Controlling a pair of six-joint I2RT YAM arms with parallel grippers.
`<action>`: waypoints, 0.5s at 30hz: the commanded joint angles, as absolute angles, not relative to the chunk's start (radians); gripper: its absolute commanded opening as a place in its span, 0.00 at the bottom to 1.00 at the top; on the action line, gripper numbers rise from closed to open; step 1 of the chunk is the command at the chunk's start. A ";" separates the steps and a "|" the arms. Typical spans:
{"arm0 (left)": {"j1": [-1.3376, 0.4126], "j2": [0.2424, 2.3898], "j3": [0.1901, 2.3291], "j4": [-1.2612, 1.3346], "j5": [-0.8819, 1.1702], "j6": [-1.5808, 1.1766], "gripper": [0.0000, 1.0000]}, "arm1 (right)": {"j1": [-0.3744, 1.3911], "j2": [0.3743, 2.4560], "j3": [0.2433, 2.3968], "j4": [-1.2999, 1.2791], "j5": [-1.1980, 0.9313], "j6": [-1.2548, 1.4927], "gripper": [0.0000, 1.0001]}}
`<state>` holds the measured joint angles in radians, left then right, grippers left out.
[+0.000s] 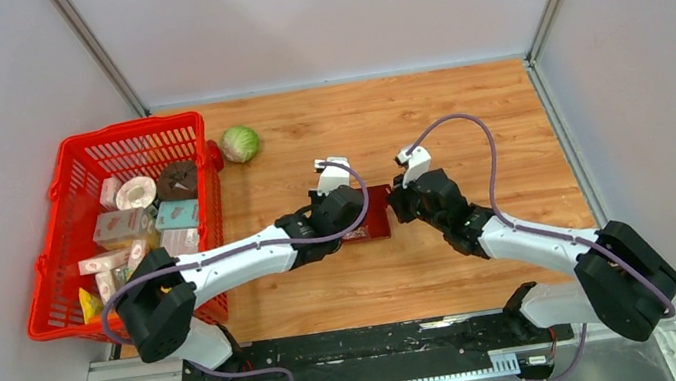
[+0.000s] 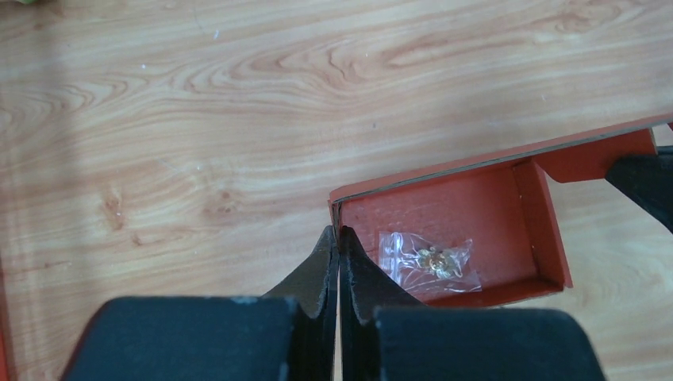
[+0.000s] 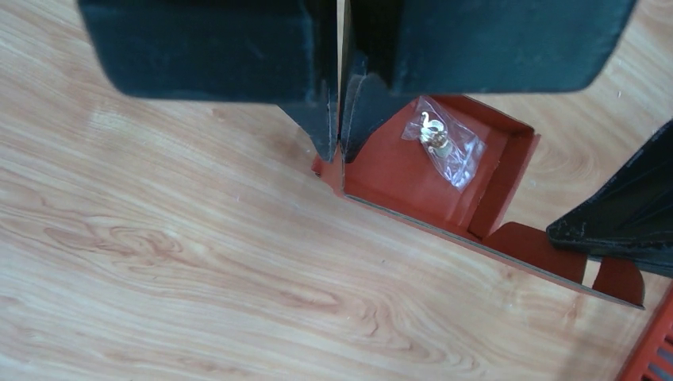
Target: Fold the paper box
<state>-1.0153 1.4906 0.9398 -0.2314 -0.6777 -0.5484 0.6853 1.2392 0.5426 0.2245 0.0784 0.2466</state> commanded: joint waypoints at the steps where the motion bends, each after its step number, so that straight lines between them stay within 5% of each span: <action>1: -1.026 1.535 1.008 -0.169 -0.753 -0.555 0.00 | 0.712 1.241 0.537 0.386 0.192 0.293 0.00; 15: -1.026 1.560 0.790 0.163 -0.749 -0.676 0.00 | 0.851 1.324 0.445 0.517 0.477 0.362 0.00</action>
<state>-1.0168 1.5597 0.8307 0.0196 -0.7647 -0.6094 0.8299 1.3079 0.4553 0.4099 0.3885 0.3183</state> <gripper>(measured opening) 0.007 0.007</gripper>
